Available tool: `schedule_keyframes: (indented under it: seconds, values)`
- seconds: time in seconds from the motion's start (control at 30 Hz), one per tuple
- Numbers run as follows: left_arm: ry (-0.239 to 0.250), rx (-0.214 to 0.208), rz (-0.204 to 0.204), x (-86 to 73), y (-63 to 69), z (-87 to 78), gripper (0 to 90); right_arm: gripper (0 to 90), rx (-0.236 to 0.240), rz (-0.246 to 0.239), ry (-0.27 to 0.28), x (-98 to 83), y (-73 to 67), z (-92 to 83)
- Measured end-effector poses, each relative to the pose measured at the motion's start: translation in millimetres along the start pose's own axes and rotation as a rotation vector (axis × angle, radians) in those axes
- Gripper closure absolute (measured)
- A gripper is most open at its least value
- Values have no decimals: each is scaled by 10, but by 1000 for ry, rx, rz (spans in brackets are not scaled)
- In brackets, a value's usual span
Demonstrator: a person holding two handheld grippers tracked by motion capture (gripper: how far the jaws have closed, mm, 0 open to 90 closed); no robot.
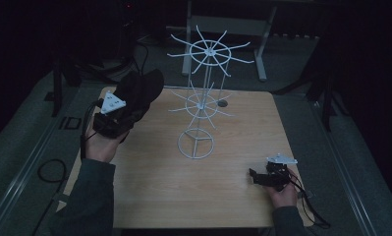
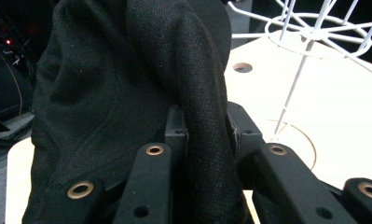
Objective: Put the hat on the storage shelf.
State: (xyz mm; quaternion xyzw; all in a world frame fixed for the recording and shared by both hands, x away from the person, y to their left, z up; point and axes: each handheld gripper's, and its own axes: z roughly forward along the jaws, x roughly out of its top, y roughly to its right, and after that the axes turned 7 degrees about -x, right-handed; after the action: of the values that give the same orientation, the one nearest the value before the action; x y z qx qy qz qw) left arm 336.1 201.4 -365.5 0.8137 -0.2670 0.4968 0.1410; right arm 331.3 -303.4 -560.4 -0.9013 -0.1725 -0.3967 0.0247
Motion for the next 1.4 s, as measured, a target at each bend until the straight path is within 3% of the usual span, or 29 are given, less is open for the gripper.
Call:
schedule_keyframes:
  seconds: [0.53, 1.4]
  values:
    - [27, -10, -11, 114, 24, -7, 746, 133, 0, 1, 0, 0, 0, 0]
    - [115, -28, -54, 236, -9, -153, 745, 133, 5, -7, 0, -2, 8, -1]
